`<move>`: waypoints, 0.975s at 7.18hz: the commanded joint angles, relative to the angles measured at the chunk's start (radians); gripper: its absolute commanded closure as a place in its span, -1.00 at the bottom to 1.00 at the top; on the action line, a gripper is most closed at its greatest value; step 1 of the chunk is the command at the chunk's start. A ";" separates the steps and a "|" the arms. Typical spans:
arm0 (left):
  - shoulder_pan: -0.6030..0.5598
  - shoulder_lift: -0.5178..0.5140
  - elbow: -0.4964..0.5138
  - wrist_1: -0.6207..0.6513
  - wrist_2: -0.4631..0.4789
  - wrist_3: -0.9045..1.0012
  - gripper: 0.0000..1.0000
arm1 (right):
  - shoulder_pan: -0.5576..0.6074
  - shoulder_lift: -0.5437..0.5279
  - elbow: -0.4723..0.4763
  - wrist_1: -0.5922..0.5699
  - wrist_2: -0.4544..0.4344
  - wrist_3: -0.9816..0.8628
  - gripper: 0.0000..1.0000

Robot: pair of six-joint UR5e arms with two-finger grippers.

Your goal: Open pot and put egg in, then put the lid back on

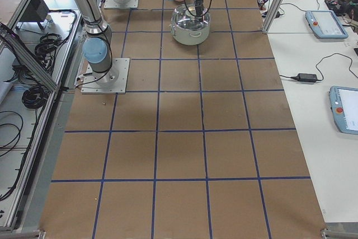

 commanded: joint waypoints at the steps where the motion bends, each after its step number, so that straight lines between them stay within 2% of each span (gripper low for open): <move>1: 0.000 0.000 0.000 0.000 0.000 0.000 -1.00 | -0.033 -0.050 -0.002 0.073 -0.051 -0.058 -1.00; 3: 0.002 0.000 0.000 0.000 -0.002 0.000 -1.00 | -0.030 -0.080 -0.004 0.123 -0.033 -0.058 -1.00; 4: 0.002 0.001 0.000 0.000 0.000 0.003 -1.00 | -0.029 -0.080 -0.005 0.124 0.035 -0.056 -1.00; 7: 0.002 0.001 0.000 0.000 -0.002 0.003 -1.00 | -0.030 -0.089 -0.002 0.134 0.044 -0.058 -1.00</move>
